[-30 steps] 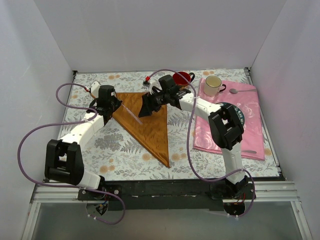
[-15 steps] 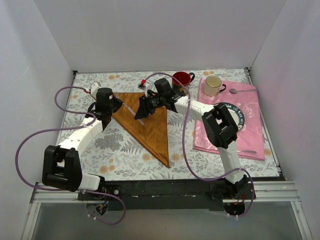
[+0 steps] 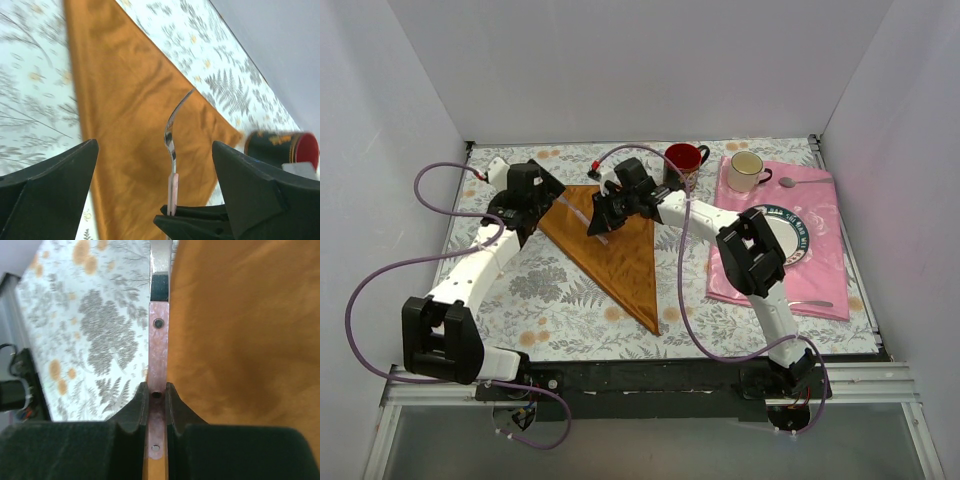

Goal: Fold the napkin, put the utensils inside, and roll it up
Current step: Pass the utensil from the left arm to the right, then place the utensil onto the napkin

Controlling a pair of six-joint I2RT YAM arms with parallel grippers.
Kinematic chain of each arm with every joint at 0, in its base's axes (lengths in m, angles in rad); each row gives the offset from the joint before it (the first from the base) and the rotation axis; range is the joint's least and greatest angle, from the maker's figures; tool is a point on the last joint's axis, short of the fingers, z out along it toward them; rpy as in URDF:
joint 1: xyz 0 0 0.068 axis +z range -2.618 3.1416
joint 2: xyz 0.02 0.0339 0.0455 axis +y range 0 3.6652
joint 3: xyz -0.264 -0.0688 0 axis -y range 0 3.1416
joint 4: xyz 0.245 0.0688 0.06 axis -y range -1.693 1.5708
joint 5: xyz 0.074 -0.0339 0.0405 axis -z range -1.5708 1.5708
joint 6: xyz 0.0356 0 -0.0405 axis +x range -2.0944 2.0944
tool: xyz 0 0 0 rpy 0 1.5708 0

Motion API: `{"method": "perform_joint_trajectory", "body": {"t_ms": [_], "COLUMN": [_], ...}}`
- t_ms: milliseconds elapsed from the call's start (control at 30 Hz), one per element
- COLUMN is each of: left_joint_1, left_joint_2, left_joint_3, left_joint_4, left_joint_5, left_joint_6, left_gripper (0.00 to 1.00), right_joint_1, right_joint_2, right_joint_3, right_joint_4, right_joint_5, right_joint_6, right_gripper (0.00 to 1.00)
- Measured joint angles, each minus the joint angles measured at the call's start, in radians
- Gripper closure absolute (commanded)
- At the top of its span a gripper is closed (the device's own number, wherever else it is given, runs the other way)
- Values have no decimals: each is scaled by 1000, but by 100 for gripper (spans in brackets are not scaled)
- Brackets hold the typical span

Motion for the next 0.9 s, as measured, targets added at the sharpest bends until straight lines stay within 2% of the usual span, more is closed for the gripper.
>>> {"method": "perform_joint_trajectory", "body": {"t_ms": [233,367,667,900], "left_joint_1": [28,38,39,39], "left_joint_2": [-55,-105,-138,-138], "left_joint_3": [129,181,204,204], "left_joint_4": [-228,-329,-394,-399], "left_joint_5": [-223,-307,-352,-351], "left_joint_6": [-19,-37,-41,-40], "left_gripper": [2,2,2,2], "right_joint_1": [94,143,196,192], "right_joint_2": [87,133,190,192], "right_joint_3": [173,233,295,301], "right_joint_4": [-180,-253,-372,-388], "right_joint_5": [274,375,547,586], "right_joint_6": [-61,-79,-102,-105], "right_gripper": [99,99,99,99]}}
